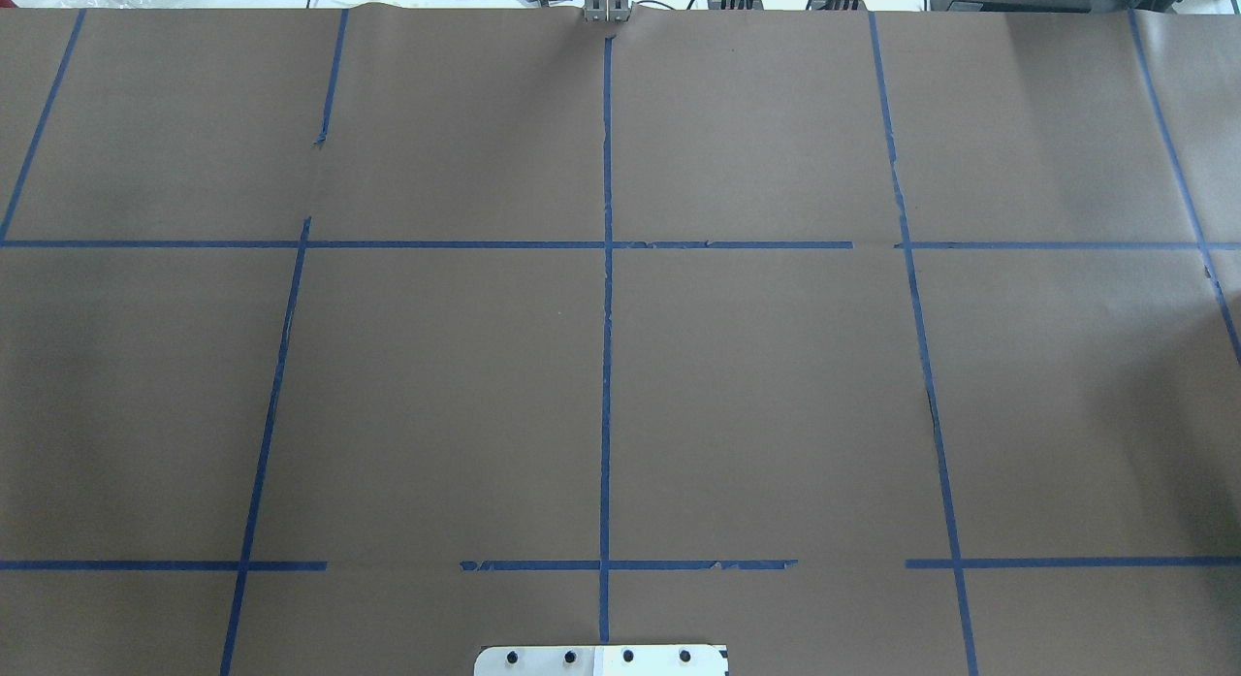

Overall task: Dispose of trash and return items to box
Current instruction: 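Lift the green bowl with the left gripper and place it in the clear bin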

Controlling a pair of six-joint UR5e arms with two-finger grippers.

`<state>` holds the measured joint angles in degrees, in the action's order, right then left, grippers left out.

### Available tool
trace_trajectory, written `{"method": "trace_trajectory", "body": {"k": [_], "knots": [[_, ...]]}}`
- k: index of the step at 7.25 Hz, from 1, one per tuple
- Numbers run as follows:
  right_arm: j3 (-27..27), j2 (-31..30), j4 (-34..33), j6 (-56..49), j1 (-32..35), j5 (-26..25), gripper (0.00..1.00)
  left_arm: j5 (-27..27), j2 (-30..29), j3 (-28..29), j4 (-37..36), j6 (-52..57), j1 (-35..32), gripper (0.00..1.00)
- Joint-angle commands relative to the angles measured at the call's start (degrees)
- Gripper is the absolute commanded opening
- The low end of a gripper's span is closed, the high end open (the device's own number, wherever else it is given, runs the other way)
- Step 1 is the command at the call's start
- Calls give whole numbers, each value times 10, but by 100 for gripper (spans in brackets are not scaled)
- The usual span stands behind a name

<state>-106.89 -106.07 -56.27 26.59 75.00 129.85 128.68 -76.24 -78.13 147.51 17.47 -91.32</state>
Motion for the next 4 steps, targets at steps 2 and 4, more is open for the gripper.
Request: {"method": "trace_trajectory", "body": {"k": [2, 4], "knots": [[3, 1, -8, 5, 1, 2, 100, 8, -39, -116, -197, -24, 17, 100], [1, -4, -44, -3, 7, 12, 100, 44, -113, -161, -428, -19, 15, 100]]}}
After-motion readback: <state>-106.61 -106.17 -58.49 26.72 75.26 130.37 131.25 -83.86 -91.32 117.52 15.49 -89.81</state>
